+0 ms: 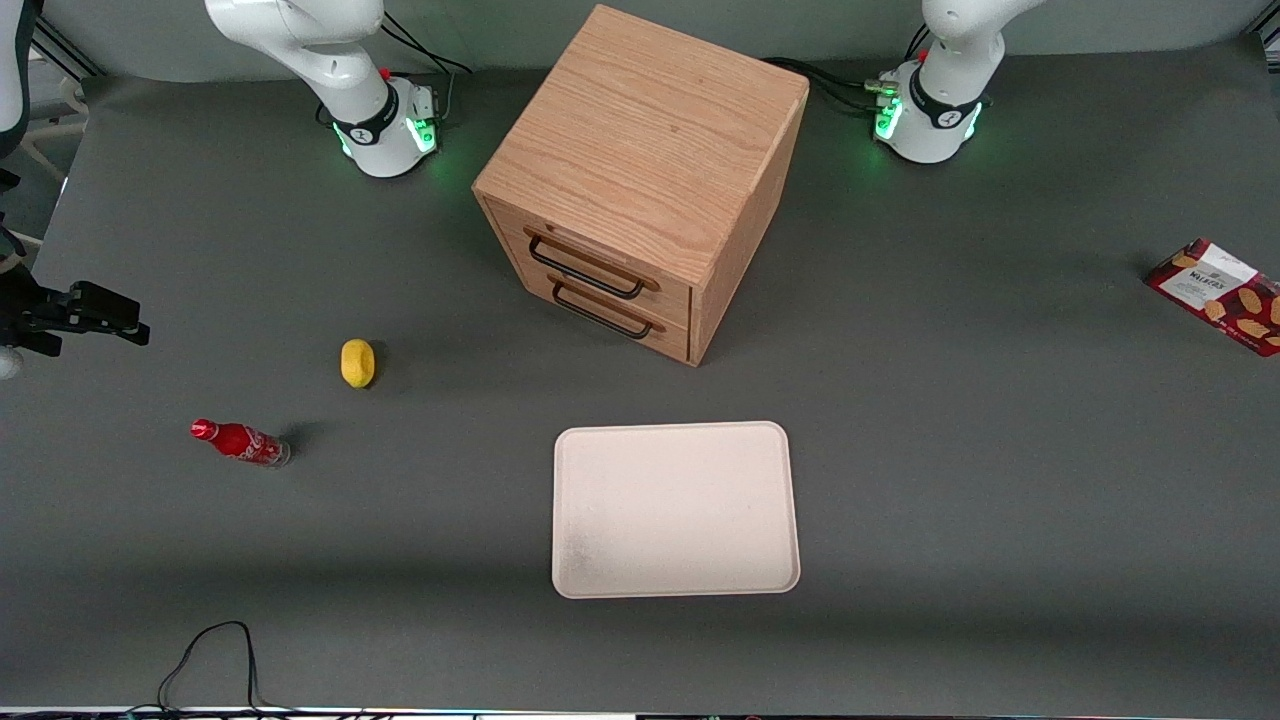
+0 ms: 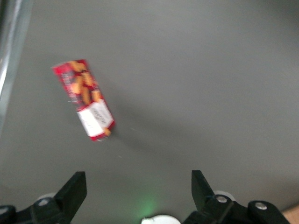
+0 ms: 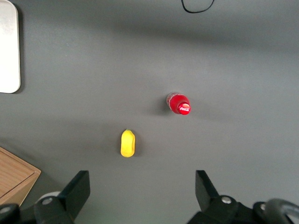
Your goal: Place red cookie box on tray
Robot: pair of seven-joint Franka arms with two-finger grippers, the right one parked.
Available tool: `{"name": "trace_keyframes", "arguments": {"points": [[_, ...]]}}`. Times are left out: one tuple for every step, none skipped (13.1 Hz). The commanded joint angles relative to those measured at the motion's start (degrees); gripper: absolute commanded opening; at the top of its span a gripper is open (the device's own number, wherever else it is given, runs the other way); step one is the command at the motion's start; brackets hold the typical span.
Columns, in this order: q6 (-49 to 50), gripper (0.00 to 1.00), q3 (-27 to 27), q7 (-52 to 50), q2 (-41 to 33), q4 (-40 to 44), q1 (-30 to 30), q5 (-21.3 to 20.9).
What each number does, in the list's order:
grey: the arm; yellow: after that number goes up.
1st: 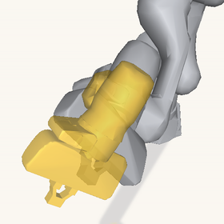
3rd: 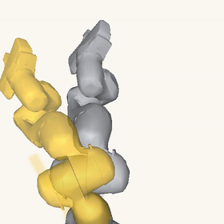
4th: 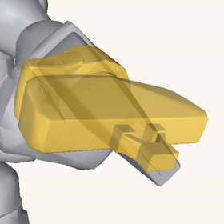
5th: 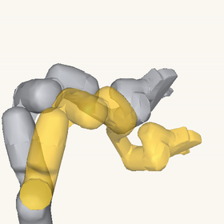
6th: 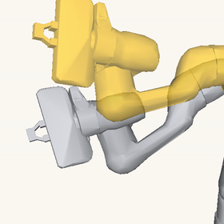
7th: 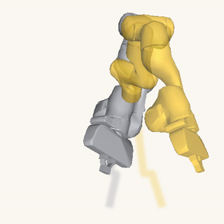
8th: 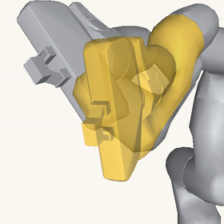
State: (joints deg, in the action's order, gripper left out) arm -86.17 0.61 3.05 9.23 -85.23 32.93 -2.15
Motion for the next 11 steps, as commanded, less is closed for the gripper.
{"name": "trace_keyframes", "arguments": {"points": [[-5.22,1.00,-0.88,-0.86,3.06,0.24,8.17,-0.84],[-6.98,1.00,-0.96,-0.77,3.86,0.24,11.51,-0.75],[-7.61,1.00,-0.96,-0.16,4.47,0.15,13.45,-0.84],[-7.35,1.00,-0.88,-0.94,4.57,-0.02,14.78,-0.84],[-6.74,1.00,-0.88,-1.64,4.05,-0.98,15.31,-0.84],[-6.73,1.00,-0.88,-3.39,2.56,-2.82,16.10,-0.84],[-7.69,1.00,-0.88,-4.28,0.63,-5.71,16.20,-0.84],[-9.01,1.00,-0.70,-4.46,-0.95,-8.09,16.20,-0.84],[-10.50,1.00,-0.53,-4.81,-2.36,-10.55,16.29,-0.84],[-12.08,1.00,-0.26,-5.94,-3.68,-12.92,16.81,-0.84],[-14.10,1.00,-0.26,-7.69,-4.91,-15.47,16.99,-0.92]]}}
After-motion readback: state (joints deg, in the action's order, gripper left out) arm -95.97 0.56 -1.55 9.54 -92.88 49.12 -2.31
